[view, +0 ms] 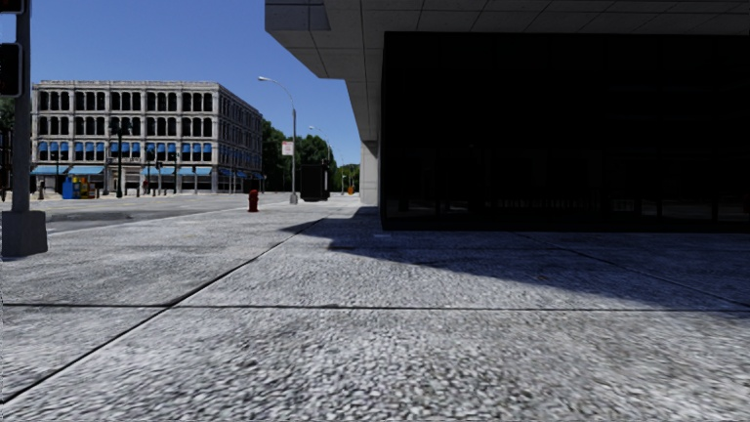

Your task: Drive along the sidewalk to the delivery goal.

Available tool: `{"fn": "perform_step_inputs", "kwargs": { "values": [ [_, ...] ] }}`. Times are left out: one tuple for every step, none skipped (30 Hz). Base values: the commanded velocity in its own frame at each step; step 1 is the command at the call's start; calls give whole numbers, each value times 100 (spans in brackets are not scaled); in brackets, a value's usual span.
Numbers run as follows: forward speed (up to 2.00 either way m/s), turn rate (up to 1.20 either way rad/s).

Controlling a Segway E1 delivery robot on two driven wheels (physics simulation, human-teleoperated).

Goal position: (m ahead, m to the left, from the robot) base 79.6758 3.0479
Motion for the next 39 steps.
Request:
{"fn": "perform_step_inputs", "kwargs": {
  "values": [
    [132,16],
    [133,21],
    [133,30],
    [133,30],
    [133,36],
    [133,38],
    [133,39],
    [133,39],
    [133,41],
    [133,46],
    [133,46],
    [133,50],
    [133,52],
    [133,52],
    [133,52],
    [139,52],
    [200,52],
    [200,52],
    [200,53],
    [200,53],
    [200,53],
    [200,53],
    [200,53],
    [200,53],
    [200,52],
    [200,52],
    [200,46],
    [200,37],
    [200,19],
    [200,19],
    [200,0],
    [200,0],
    [200,0],
    [200,0],
    [200,0],
    [200,0],
    [200,0],
    [200,0],
    [200,0]
  ]
}}
